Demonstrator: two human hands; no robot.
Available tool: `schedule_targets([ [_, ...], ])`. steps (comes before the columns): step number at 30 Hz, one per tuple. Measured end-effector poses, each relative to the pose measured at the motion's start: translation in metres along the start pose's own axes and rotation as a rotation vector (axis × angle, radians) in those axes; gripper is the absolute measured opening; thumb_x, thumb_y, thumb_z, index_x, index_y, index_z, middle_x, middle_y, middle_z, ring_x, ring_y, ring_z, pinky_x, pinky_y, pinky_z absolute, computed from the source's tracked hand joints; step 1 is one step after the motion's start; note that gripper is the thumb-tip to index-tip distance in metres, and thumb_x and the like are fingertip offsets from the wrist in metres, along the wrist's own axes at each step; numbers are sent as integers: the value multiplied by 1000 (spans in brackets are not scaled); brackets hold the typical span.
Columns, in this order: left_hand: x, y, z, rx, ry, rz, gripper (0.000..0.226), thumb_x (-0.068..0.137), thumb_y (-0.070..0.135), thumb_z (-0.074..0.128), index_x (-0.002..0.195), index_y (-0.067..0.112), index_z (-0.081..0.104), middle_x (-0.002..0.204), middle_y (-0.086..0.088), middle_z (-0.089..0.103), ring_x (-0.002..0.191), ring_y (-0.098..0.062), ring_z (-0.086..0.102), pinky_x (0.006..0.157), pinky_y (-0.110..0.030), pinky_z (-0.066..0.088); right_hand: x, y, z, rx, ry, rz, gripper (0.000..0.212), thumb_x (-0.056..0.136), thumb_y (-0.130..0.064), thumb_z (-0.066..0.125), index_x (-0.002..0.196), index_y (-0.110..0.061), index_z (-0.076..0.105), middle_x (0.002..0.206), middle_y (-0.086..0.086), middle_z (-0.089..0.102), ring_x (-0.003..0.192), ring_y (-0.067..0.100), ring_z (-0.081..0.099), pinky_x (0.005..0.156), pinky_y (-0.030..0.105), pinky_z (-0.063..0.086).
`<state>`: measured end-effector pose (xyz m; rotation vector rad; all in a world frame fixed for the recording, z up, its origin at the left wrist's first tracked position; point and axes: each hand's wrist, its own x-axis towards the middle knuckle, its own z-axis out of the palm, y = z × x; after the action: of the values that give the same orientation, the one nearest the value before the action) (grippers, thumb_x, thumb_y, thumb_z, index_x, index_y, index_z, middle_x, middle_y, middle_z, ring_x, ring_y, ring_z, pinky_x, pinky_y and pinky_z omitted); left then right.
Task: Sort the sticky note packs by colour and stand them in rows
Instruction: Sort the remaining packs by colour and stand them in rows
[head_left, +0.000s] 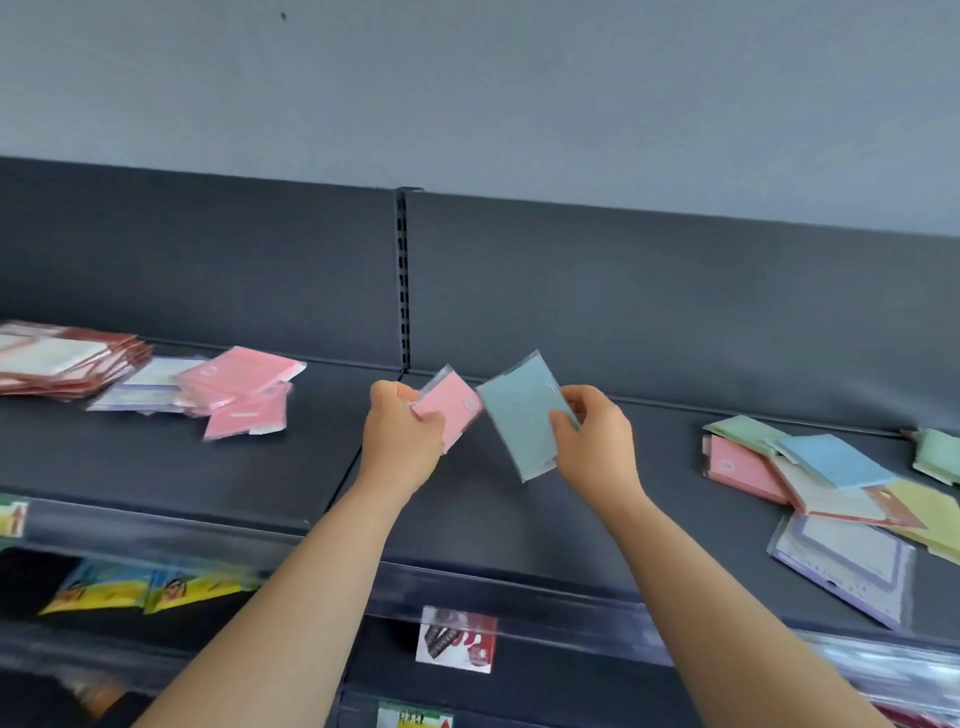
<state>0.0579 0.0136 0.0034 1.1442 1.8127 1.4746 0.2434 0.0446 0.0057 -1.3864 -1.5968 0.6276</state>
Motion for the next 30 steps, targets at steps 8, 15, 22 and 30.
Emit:
schedule_targets([
  [8, 19, -19, -99, -131, 174, 8, 37, 84, 0, 57, 111, 18, 39, 110, -4, 56, 97, -22, 61, 80, -48, 58, -7, -67, 81, 116, -77, -44, 20, 91, -12, 53, 108, -19, 61, 96, -13, 62, 87, 4, 60, 65, 19, 44],
  [15, 47, -42, -198, -53, 199, 19, 40, 83, 1, 55, 119, 18, 56, 109, 1, 63, 96, -19, 62, 81, -46, 58, -24, -130, 169, 188, -155, -68, 33, 95, -9, 48, 126, -20, 50, 96, -14, 59, 79, 0, 57, 53, 8, 40],
  [22, 73, -59, -292, 42, 215, -11, 24, 83, 3, 57, 104, 15, 52, 96, 1, 60, 81, -15, 58, 67, -35, 53, -43, -185, 252, 203, -184, -51, 35, 93, -3, 45, 122, -22, 51, 100, -7, 61, 76, 3, 58, 46, 8, 40],
  [30, 102, -80, -357, 91, 197, -1, 25, 88, 7, 58, 110, 17, 51, 106, -1, 58, 87, -15, 59, 68, -35, 55, -51, -219, 303, 197, -158, -30, 31, 95, -5, 43, 121, -22, 49, 101, -8, 58, 80, 3, 57, 57, 13, 45],
])
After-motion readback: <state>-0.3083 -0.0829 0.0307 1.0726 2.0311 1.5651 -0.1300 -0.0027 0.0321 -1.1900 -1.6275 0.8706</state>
